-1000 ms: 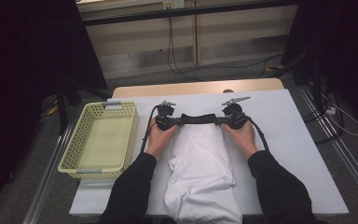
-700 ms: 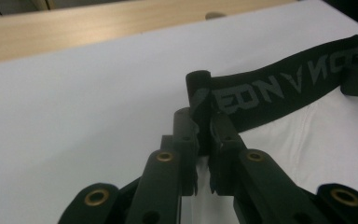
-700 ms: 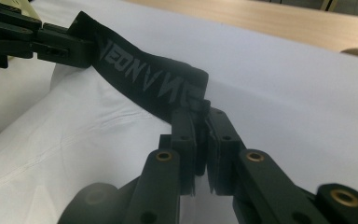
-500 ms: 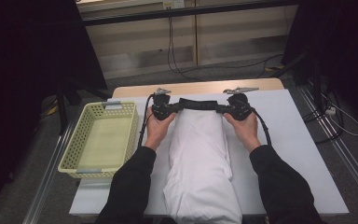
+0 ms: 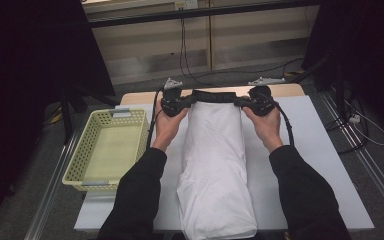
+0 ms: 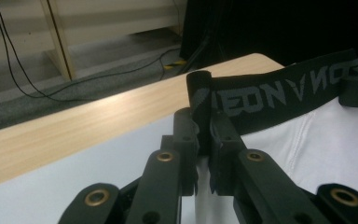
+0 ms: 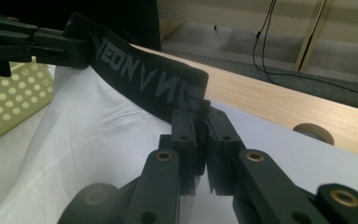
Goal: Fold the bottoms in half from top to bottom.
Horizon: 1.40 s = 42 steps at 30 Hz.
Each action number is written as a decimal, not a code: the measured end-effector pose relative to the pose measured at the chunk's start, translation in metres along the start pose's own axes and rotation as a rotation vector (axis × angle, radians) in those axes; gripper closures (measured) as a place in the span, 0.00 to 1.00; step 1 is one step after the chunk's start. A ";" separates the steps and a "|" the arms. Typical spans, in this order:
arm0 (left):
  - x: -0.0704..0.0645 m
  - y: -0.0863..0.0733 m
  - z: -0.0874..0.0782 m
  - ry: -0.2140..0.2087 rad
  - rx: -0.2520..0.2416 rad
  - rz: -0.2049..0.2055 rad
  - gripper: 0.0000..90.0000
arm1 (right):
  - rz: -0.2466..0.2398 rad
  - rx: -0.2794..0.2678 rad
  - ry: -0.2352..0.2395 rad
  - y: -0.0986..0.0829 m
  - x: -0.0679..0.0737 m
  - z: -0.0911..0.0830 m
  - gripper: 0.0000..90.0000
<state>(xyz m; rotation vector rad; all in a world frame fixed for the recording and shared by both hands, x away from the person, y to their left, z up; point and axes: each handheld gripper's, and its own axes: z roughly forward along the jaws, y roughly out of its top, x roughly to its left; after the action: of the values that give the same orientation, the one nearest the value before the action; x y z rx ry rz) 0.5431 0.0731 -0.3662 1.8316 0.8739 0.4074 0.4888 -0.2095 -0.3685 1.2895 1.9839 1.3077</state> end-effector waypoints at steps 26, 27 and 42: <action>-0.007 0.042 -0.011 0.023 -0.089 0.059 0.93 | -0.003 -0.084 -0.051 0.038 -0.002 -0.013 0.92; -0.007 0.043 -0.011 0.020 -0.093 0.058 0.93 | -0.004 -0.086 -0.052 0.039 -0.003 -0.013 0.92; -0.010 0.072 -0.027 0.012 -0.154 0.098 0.93 | -0.007 -0.137 -0.062 0.067 -0.002 -0.024 0.92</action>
<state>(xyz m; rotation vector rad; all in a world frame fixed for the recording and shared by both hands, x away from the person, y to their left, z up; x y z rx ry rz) 0.5468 0.0681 -0.2893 1.7358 0.7421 0.5335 0.5029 -0.2147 -0.2990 1.2427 1.8217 1.3578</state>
